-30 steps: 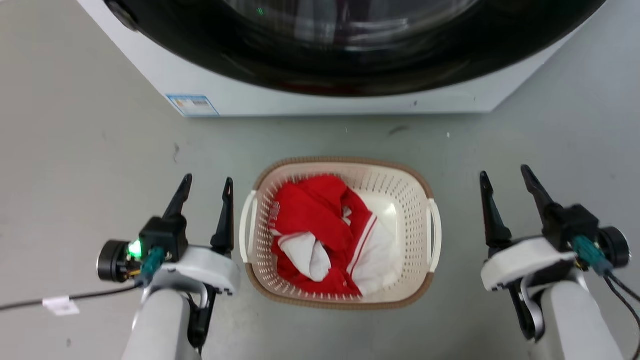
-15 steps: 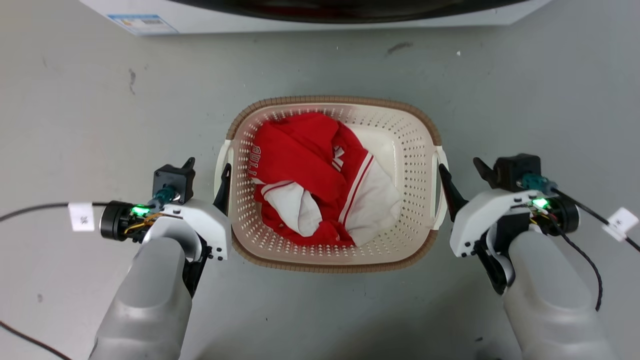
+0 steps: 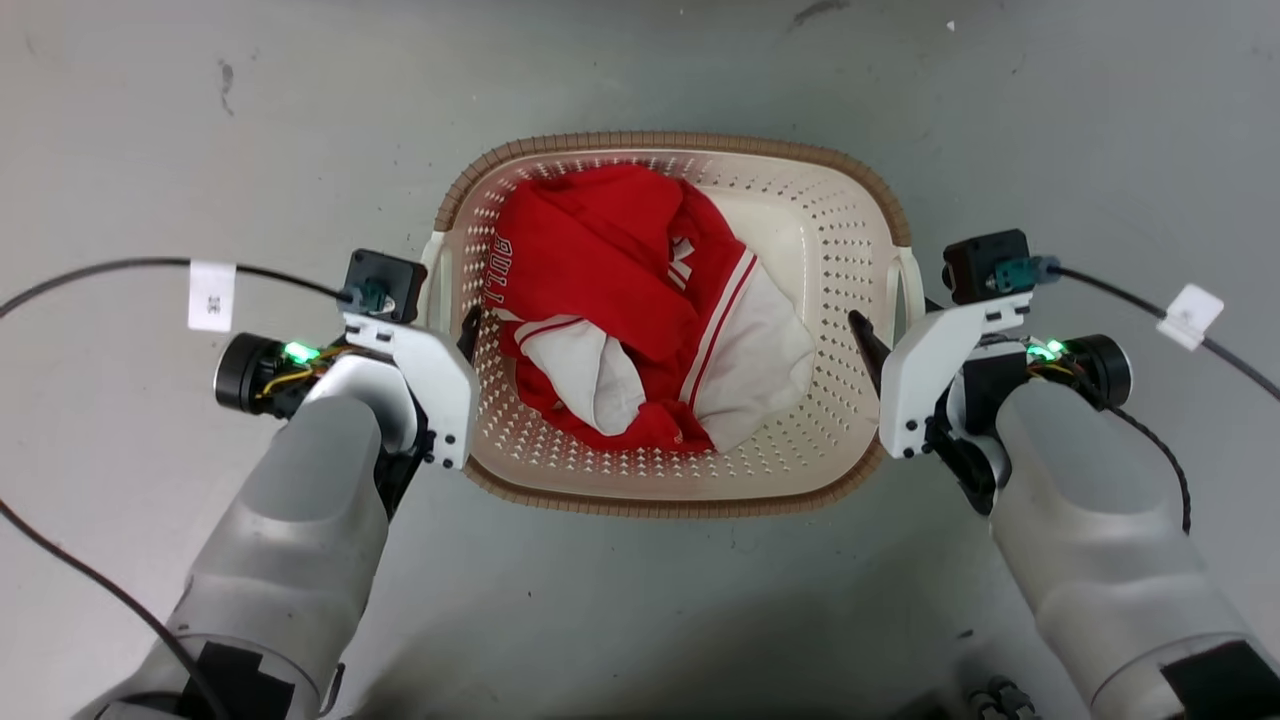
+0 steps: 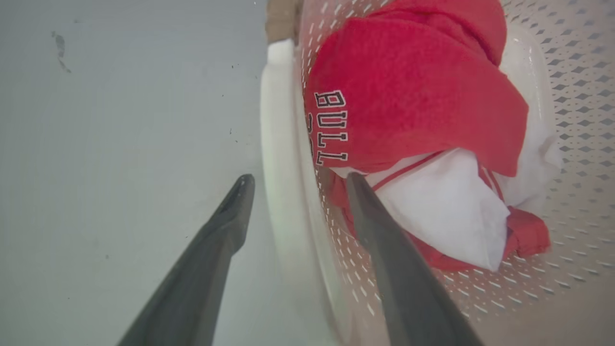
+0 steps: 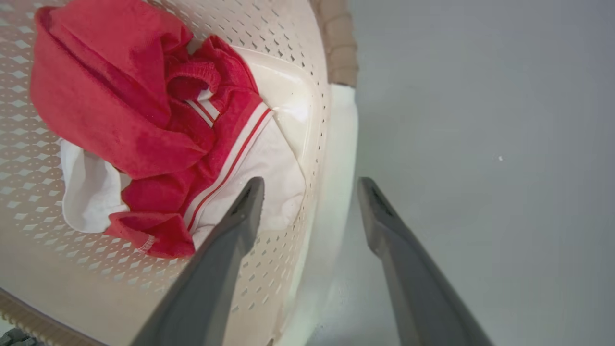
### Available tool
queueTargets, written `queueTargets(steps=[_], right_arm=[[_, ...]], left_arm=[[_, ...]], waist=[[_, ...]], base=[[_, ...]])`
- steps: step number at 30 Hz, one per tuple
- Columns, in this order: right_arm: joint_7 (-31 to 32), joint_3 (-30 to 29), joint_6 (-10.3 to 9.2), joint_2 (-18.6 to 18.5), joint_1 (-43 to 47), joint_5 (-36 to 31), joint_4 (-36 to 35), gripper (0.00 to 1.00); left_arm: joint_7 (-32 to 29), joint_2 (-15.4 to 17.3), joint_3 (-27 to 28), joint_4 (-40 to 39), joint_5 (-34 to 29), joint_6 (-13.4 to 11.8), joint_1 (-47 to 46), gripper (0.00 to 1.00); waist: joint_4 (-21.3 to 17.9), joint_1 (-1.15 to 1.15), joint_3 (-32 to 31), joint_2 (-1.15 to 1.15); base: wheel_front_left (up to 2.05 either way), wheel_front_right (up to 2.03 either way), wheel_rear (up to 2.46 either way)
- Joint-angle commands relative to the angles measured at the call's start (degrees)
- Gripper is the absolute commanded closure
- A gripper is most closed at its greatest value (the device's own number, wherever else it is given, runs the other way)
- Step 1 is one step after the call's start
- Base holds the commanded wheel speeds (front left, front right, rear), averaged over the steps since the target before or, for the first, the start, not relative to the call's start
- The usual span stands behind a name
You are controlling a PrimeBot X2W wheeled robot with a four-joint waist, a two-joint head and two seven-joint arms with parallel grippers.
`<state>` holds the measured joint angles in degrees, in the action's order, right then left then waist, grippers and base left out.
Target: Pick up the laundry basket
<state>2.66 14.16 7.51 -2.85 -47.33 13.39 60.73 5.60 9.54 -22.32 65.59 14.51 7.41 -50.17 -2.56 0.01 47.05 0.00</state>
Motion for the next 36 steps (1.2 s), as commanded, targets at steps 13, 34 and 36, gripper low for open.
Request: queueTargets(steps=[13, 34, 36], right_arm=[[6.66, 2.24, -0.04, -0.02, -8.47, -0.06, 8.56, 0.0], [3.62, 3.46, -0.01, -0.14, -9.57, 1.14, 11.59, 1.0], [4.1, 3.85, -0.01, -0.13, -9.29, 0.86, 11.8, 1.0]], left_arm=[[-6.67, 2.97, -12.46, -1.29, 10.26, 0.08, -4.78, 0.0], [-7.32, 4.89, -24.62, -3.4, 23.75, 0.08, -4.74, 1.0], [-7.87, 5.07, -25.73, -3.53, 24.99, 0.08, -4.37, 1.0]], waist=[[0.86, -0.01, 3.36, 0.0], [1.69, -0.01, 2.33, 0.0], [1.65, -0.01, 1.08, 0.0]], base=[[0.0, 0.0, 0.0], [0.0, 0.0, 0.0], [0.0, 0.0, 0.0]])
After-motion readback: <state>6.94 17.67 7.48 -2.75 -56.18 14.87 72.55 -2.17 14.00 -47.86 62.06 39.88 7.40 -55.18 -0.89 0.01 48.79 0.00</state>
